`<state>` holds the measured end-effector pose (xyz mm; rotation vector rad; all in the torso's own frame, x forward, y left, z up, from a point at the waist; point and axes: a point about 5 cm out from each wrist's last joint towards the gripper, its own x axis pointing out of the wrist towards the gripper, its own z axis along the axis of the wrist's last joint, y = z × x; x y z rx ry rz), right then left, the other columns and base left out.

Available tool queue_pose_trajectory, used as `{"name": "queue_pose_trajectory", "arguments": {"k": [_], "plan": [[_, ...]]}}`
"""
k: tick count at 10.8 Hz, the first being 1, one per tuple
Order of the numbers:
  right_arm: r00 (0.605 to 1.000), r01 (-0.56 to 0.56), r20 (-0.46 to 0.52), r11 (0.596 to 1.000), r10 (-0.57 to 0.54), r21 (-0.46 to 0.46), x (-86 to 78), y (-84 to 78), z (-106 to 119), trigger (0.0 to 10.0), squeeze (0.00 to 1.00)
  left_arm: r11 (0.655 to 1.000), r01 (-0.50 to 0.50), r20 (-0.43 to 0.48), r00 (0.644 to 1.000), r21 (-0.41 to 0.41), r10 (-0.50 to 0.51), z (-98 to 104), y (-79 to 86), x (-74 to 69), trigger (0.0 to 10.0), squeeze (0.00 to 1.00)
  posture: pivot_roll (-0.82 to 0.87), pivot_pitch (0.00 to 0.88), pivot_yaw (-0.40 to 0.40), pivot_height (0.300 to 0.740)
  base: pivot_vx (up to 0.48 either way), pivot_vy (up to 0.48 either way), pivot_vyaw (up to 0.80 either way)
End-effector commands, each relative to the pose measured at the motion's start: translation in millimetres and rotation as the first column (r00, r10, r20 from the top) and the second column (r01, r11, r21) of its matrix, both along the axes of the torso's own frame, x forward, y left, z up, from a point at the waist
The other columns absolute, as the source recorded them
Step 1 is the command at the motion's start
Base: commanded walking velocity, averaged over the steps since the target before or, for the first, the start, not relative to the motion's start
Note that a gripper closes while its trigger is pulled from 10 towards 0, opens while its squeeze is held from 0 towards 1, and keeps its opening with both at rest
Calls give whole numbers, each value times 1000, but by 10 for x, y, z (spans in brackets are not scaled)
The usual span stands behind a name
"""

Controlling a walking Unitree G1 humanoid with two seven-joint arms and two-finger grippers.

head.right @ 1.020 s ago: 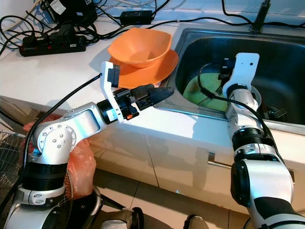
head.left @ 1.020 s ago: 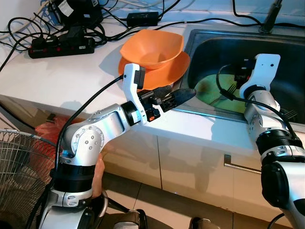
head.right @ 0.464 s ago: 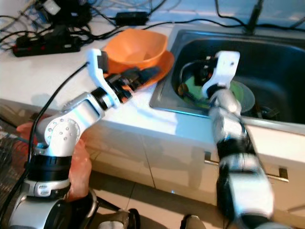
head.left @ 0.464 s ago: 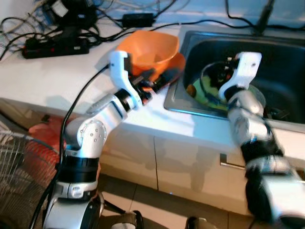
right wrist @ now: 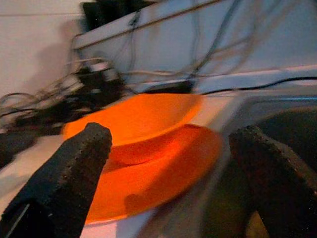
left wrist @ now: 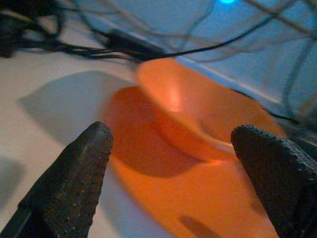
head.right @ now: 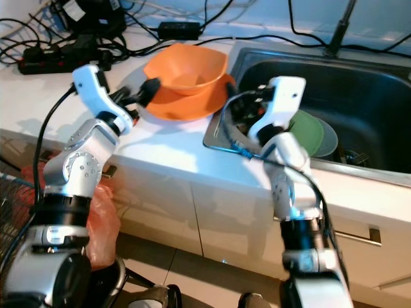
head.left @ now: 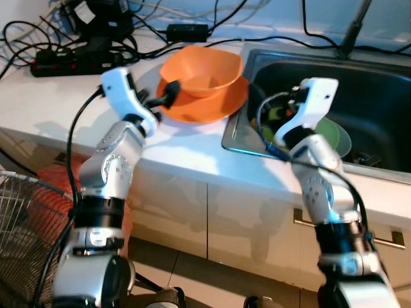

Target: Kitchen organization

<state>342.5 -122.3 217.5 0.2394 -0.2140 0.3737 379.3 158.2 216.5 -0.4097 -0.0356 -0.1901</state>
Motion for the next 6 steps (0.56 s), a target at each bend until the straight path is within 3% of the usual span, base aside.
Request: {"name": "queue_pose_trajectory", "arguments": {"k": [1, 4, 6], "plan": [[997, -69, 16, 997, 69, -17, -109, 135, 54, 10000, 0, 999, -48, 4, 999, 21, 48, 43, 80, 58, 10000, 0, -49, 106, 60, 740, 0, 0, 0], [992, -129, 13, 992, 129, 5, -265, 304, 63, 10000, 0, 995, -59, -18, 998, -78, 57, 97, 88, 184, 10000, 0, -45, 119, 91, 740, 0, 0, 0], [993, -114, 21, 992, 113, 51, -328, 334, 71, 10000, 0, 994, -16, -3, 1000, -109, 16, 149, -6, 214, 10000, 0, -45, 118, 108, 740, 0, 0, 0]]}}
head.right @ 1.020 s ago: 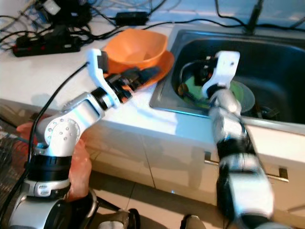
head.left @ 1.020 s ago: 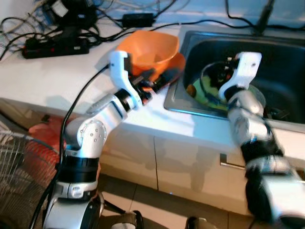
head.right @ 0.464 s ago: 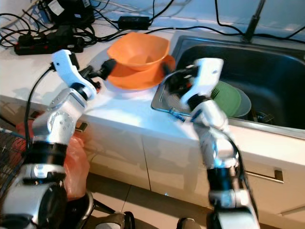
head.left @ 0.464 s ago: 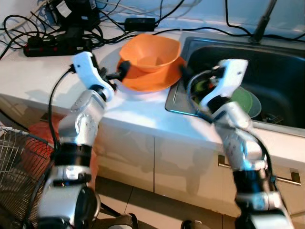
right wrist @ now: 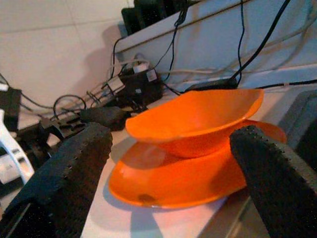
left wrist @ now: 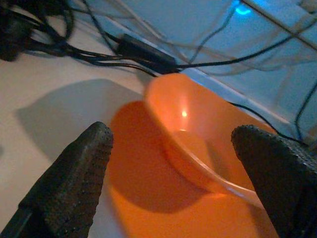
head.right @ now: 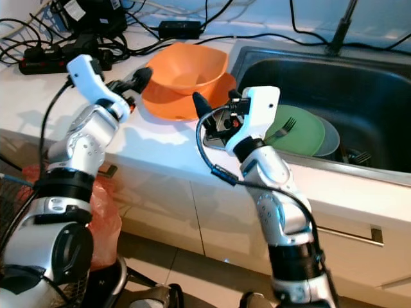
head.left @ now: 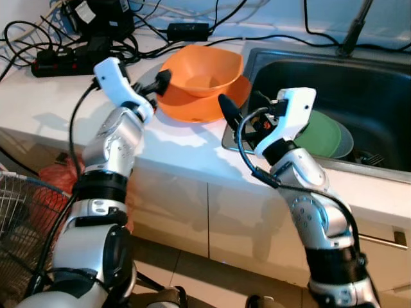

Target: Kitchen organization

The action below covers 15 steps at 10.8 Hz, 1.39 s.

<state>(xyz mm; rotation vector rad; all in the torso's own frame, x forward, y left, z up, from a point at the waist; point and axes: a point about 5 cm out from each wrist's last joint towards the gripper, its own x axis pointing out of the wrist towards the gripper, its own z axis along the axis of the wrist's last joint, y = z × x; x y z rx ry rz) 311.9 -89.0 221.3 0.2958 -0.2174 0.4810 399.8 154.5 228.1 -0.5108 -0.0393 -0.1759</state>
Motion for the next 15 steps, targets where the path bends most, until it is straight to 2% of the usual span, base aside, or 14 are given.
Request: {"name": "queue_pose_trajectory", "arguments": {"k": [1, 4, 5, 7, 8, 9, 11, 12, 15], "plan": [[1000, 18, 0, 1000, -18, 6, -14, -23, 29, 10000, 0, 1000, 8, 10, 1000, -17, -8, 3, -5, -12, 10000, 0, -45, 114, 107, 740, 0, 0, -606], [1000, 24, -6, 1000, -24, 6, 19, -55, 53, 10000, 0, 999, 7, -7, 1000, -51, -8, -74, -24, -29, 10000, 0, -39, 99, 91, 740, 0, 0, -781], [1000, 22, -2, 1000, -22, 6, 32, -56, 70, 10000, 0, 995, -18, -25, 1000, -94, 16, -88, -1, -26, 10000, 0, -37, 95, 82, 740, 0, 0, -469], [1000, 15, 8, 1000, -15, -4, 42, -55, 95, 10000, 0, 979, -90, -91, 993, -181, 75, -131, 90, 19, 10000, 0, -38, 90, 70, 740, 0, 0, 0], [1000, 15, 12, 1000, -15, -6, 38, -61, 105, 10000, 0, 979, -110, -103, 990, -170, 93, -136, 117, 36, 10000, 0, -50, 95, 69, 740, 0, 0, 0], [1000, 18, 12, 1000, -18, -10, 26, -76, 101, 10000, 0, 963, -163, -154, 979, -216, 131, -169, 178, 54, 10000, 0, -58, 98, 70, 740, 0, 0, 0], [1000, 27, 8, 1000, -27, -15, 4, -109, 88, 10000, 0, 952, -216, -228, 959, -218, 166, -236, 222, 64, 10000, 0, -73, 100, 75, 740, 0, 0, 0], [999, 31, 10, 999, -31, -15, 2, -120, 94, 10000, 0, 946, -214, -255, 955, -244, 151, -238, 210, 84, 10000, 0, -74, 100, 76, 740, 0, 0, 0], [999, 31, 12, 999, -31, -13, -31, -115, 117, 10000, 0, 945, -168, -251, 963, -281, 96, -118, 98, 160, 10000, 0, -83, 119, 88, 740, 0, 0, 0]]}}
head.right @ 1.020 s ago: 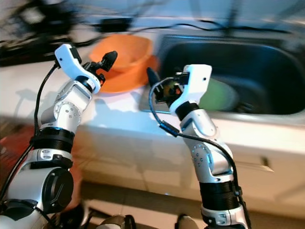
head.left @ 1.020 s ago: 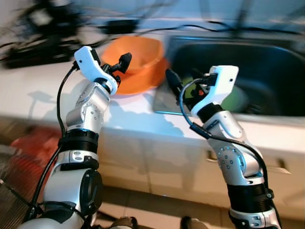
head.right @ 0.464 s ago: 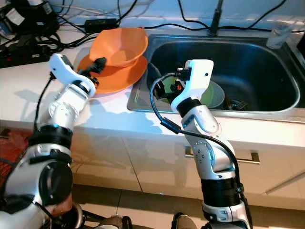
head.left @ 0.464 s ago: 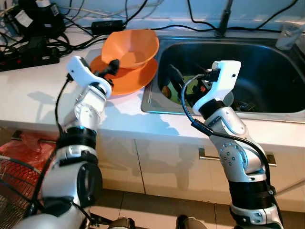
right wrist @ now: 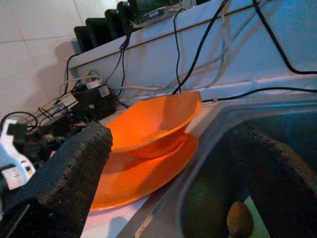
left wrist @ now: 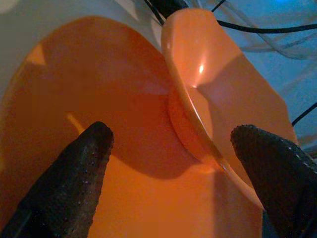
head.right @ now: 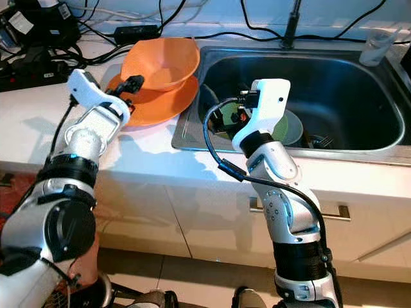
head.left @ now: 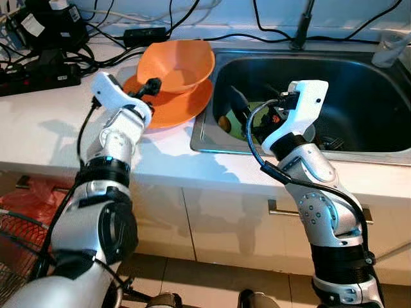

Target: Kitchen organization

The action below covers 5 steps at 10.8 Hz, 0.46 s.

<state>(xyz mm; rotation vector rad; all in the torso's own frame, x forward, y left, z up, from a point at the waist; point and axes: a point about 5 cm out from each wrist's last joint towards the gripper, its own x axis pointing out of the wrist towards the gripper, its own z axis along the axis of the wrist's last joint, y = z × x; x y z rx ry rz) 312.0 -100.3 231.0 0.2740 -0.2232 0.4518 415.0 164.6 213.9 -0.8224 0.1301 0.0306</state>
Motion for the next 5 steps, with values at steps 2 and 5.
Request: {"name": "queue_pose_trajectory", "arguments": {"k": [2, 5], "plan": [[1000, 10, -2, 1000, -10, 10, -70, -3, 7, 10000, 0, 999, 30, -24, 999, -33, -31, 16, -72, 31, 10000, 0, -96, 133, 106, 740, 0, 0, 0], [998, 64, -20, 998, -63, 14, -178, -83, -34, 10000, 0, 998, 31, -55, 998, -49, -34, -3, -126, 56, 4431, 0, -151, 152, 145, 740, 0, 0, 0]]}}
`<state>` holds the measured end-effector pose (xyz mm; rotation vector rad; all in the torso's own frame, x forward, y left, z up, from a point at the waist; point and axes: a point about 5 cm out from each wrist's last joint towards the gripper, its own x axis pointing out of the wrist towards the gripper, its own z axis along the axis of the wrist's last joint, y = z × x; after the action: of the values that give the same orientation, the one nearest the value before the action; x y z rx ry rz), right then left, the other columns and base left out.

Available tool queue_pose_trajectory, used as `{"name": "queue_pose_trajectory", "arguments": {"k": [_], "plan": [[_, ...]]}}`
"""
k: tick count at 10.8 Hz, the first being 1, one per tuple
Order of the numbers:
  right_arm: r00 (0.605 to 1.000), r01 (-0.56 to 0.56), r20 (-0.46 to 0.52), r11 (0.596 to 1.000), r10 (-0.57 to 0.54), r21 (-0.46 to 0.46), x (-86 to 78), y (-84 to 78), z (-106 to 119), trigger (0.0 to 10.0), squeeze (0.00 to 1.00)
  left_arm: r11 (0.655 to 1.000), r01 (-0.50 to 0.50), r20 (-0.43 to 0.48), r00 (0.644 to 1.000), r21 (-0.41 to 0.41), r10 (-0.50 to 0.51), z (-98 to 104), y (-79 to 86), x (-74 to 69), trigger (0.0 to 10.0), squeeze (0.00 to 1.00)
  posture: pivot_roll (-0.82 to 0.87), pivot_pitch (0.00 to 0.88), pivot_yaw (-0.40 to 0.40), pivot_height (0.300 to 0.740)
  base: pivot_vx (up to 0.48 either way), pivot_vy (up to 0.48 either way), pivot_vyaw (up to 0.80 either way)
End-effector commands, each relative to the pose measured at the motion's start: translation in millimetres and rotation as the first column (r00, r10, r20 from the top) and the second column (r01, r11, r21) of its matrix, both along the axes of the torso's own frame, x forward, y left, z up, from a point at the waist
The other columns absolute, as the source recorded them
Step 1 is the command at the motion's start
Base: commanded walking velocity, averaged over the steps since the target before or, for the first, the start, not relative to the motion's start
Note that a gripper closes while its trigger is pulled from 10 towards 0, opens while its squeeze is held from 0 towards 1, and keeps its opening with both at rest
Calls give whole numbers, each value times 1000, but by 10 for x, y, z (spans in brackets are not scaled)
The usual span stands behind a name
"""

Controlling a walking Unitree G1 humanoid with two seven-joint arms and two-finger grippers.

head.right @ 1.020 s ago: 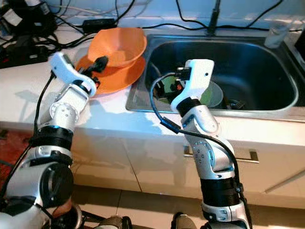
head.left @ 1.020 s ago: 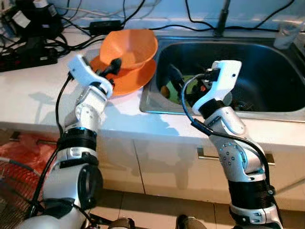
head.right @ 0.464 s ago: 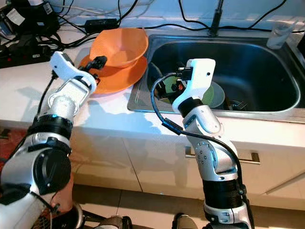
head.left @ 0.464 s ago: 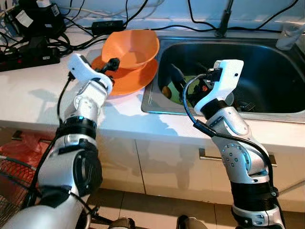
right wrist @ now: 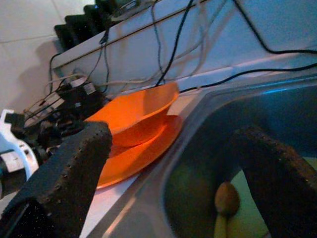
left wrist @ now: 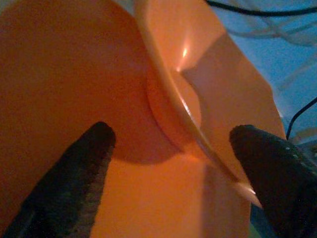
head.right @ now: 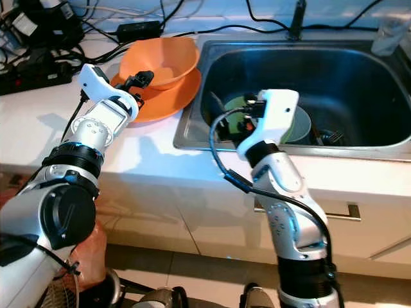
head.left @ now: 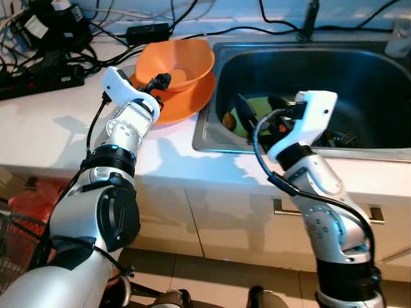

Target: Kitchen organization

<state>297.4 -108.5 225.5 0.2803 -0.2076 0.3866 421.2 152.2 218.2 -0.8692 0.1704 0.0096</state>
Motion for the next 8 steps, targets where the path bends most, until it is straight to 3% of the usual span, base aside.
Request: {"name": "queue_pose_trajectory", "arguments": {"k": [1, 3, 8], "plan": [[1000, 12, 5, 1000, -12, 5, -49, -18, 23, 10000, 0, 1000, -1, -58, 998, 7, 1, -75, 3, -7, 0, 0, -157, 153, 148, 740, 0, 0, 0], [999, 33, 4, 999, -33, 0, -78, -65, 39, 10000, 0, 1000, -23, -114, 993, 0, 23, -130, 56, -16, 0, 0, -174, 155, 150, 740, 0, 0, 0], [1000, 30, -5, 999, -30, -10, -70, -79, 49, 10000, 0, 997, -67, -134, 989, -30, 62, -157, 137, -22, 0, 0, -176, 152, 135, 740, 0, 0, 0]]}}
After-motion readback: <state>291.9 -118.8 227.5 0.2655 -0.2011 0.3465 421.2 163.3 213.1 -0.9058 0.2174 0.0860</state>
